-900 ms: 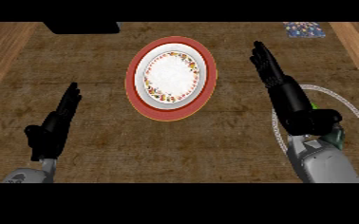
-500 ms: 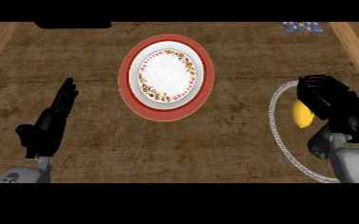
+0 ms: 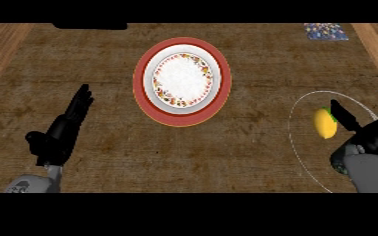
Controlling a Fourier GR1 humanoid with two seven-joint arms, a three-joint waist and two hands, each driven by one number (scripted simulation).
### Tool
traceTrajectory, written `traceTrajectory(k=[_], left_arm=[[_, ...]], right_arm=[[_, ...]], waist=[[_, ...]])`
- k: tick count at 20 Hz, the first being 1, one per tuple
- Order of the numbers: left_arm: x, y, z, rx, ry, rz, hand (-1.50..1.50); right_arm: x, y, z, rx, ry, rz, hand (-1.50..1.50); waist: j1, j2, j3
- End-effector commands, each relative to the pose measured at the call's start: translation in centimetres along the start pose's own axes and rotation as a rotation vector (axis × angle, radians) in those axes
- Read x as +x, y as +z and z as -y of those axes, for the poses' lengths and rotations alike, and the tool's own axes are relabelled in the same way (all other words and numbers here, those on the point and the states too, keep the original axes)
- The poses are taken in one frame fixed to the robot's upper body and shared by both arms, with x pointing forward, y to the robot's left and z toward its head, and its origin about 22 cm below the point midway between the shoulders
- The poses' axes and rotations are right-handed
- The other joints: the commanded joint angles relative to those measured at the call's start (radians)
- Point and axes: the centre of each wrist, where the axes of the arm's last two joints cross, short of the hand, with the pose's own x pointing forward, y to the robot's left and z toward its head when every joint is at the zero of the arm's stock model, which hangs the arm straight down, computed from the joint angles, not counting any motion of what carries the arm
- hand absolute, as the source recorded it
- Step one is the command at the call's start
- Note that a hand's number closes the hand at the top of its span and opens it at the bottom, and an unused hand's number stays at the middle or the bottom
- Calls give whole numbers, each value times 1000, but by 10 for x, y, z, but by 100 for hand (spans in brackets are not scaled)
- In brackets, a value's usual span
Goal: Pick the eggplant from the placemat and place it in the plate
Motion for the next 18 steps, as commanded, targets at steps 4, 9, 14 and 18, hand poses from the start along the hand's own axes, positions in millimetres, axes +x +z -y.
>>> traceTrajectory(k=[4, 9, 14, 18], left_arm=[[-5, -5, 5, 10, -3, -11, 0], [-17, 8, -4, 27, -8, -36, 0], [-9, 8, -12, 6, -9, -46, 0], [-16, 13, -14, 10, -3, -48, 0]], right_arm=[[2, 13, -29, -159, 136, -33, -150], [11, 5, -27, -90, 372, -196, -150], [48, 19, -41, 68, 568, -359, -150], [78, 19, -40, 128, 636, -459, -150]], waist=[[-19, -15, -3], [-30, -23, -3], [-22, -30, -2], [-32, -30, -1]])
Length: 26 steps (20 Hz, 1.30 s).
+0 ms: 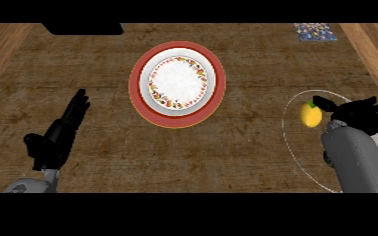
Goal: Pick the eggplant from the placemat and place it in the plate
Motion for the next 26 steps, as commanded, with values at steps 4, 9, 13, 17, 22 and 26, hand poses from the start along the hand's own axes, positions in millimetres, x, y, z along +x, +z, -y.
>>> traceTrajectory(k=[4, 9, 13, 17, 22, 26], left_arm=[[-4, -4, -5, 27, 6, -3, 0], [-2, 9, 1, 7, -4, 16, 0], [3, -3, 7, 11, 11, 17, 0], [-2, 3, -6, 17, 3, 6, 0], [0, -8, 7, 12, -10, 22, 0], [13, -9, 2, 10, 5, 16, 0]], right_arm=[[21, 16, 17, 129, 183, -209, -150], [10, 4, 23, 129, 242, -284, -150], [11, 9, 16, 186, 308, -310, -150], [-5, 9, 14, 217, 320, -342, -150], [-5, -9, 39, 221, 300, -363, -150], [-26, -5, 20, 198, 371, -392, -150]], waist=[[-20, 4, 5], [-12, 1, 6], [-11, 6, 6], [-9, 7, 7], [-12, 9, 7], [3, 9, 9]])
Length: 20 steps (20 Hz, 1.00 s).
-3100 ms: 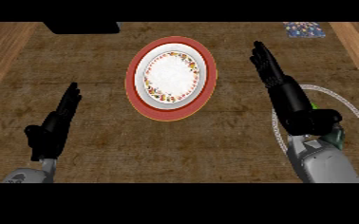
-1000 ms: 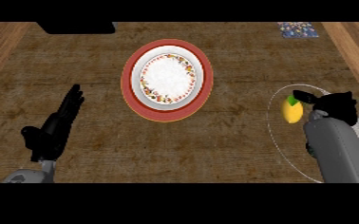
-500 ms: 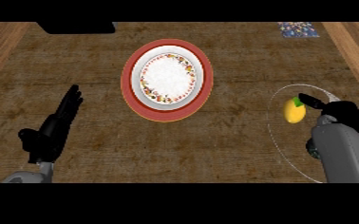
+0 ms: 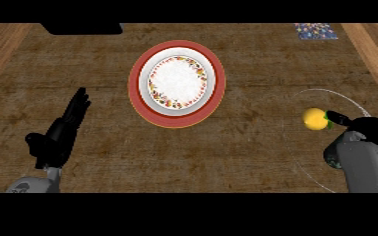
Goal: Pick the eggplant from the placemat and place it in the plate
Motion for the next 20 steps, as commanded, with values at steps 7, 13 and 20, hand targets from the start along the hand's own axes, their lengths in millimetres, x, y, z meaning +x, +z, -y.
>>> traceTrajectory(k=[7, 13, 20], left_arm=[[1, -4, -1, -13, 12, 9, 0], [7, -4, -3, 3, -11, 13, 0], [-15, 11, -1, -22, 2, 17, 0]], right_arm=[[-13, -2, -20, 19, 100, -267, -150], [-34, -15, -11, 114, 122, -143, 150], [-30, -2, -33, 60, 108, -97, 150]], waist=[[14, 8, 5], [10, 6, 6], [19, 9, 6]])
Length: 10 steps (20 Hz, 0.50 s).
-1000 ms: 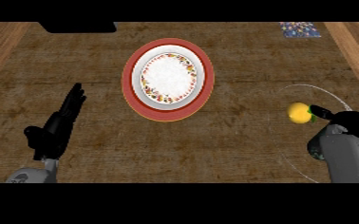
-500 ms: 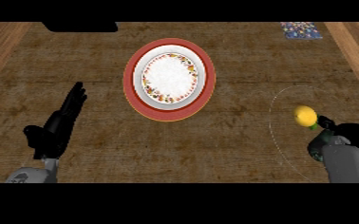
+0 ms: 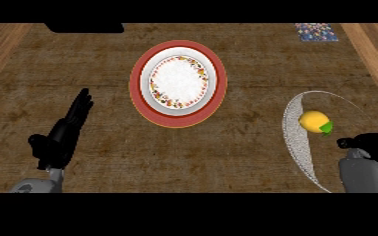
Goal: Pick the eggplant from the placemat and place it in the plate
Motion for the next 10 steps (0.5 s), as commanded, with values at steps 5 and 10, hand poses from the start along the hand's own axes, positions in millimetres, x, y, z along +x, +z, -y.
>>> traceTrajectory(k=[5, 10], left_arm=[[-11, 2, -9, 9, -1, -16, 0], [4, -5, -2, -14, -7, 4, 0]], right_arm=[[9, 25, 6, -75, 157, 354, 150], [24, 104, -12, -38, 183, 1093, 150]], waist=[[-2, 7, 18], [25, -5, 22]])
